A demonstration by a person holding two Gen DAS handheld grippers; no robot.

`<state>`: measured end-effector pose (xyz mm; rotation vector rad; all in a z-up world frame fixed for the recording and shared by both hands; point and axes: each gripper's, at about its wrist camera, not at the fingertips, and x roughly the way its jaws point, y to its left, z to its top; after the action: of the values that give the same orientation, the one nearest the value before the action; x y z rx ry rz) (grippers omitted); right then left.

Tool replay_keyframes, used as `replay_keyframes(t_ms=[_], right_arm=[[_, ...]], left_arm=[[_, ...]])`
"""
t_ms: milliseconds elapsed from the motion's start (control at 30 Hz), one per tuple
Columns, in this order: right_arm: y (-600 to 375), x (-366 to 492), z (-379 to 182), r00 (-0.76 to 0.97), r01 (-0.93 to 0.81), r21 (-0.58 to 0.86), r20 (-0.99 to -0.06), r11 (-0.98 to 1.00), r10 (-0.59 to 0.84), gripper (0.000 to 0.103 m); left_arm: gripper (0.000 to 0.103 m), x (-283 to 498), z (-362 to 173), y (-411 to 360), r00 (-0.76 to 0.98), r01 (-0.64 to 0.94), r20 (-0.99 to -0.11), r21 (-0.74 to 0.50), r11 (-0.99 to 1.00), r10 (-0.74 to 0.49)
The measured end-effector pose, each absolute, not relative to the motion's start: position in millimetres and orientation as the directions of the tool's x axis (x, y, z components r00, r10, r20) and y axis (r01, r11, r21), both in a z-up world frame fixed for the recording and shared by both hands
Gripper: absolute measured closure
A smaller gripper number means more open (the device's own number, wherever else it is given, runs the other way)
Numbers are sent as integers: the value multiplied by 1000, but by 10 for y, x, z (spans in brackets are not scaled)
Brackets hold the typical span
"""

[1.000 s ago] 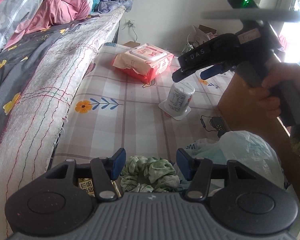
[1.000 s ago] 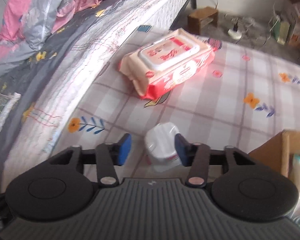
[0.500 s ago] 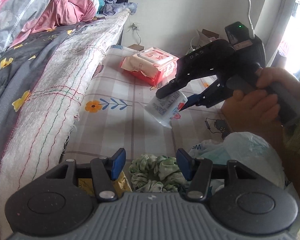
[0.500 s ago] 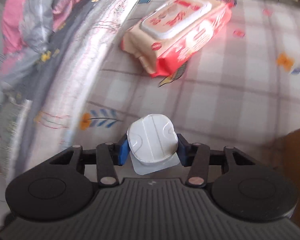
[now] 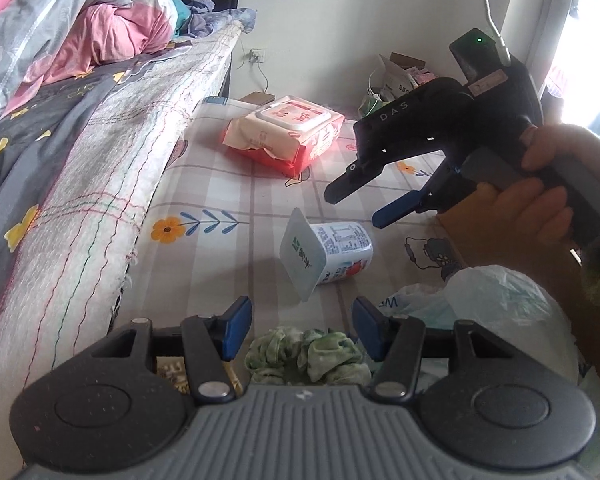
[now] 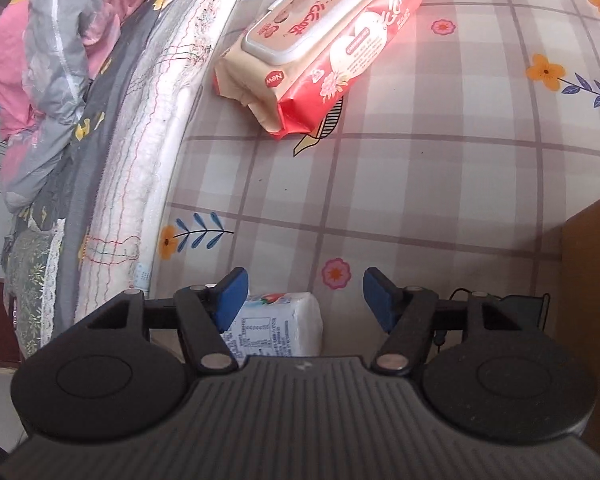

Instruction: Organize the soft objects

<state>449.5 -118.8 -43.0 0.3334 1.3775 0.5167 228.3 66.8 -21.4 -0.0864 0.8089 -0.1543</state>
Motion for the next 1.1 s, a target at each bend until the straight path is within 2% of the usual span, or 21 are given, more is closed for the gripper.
replay_keyframes(t_ms=[100,300,367,567,633,667,700,867,933,1000,1100], right_arm=[[-1150,4456,-418,71,-141,553,-821,821,566,37],[-854,4376,-423,29,-204,505,-854,839,520,16],[-784,4369,-442,14,-221,488,-864,844,503,16],[-607,4360,-563,7,-268,423,-898,866,440,15],[-639,4374,-587,28,-260,421,-896,869,443,20],[-680,4387,-590,40,-246,426,-893,871,448,28],[-729,4409,-599,41,-231,442,-886,867,463,33],[-950,4495,-694,23,-130,553,-828,823,560,34],[-1031,4531,-774,2,-59,626,-779,778,627,35],[-1066,4554,-860,-34,-17,699,-715,715,698,35],[-1060,4559,-964,-68,26,728,-683,685,728,32]], left_arm=[[48,2411,-205,581,697,133,-695,-118,984,-178],[68,2697,-315,428,691,161,-692,-132,978,-207],[69,2754,-351,405,677,167,-698,-165,972,-235],[69,2765,-345,334,694,180,-679,-159,971,-240],[69,2763,-337,323,695,183,-677,-157,970,-241],[69,2758,-332,322,697,187,-674,-157,970,-243],[69,2753,-326,323,698,191,-672,-156,969,-246],[69,2700,-261,387,691,188,-677,-168,968,-252],[68,2626,-201,427,706,185,-664,-163,969,-247],[62,2573,-159,461,715,179,-658,-153,972,-235],[61,2580,-171,485,712,151,-674,-124,981,-195]])
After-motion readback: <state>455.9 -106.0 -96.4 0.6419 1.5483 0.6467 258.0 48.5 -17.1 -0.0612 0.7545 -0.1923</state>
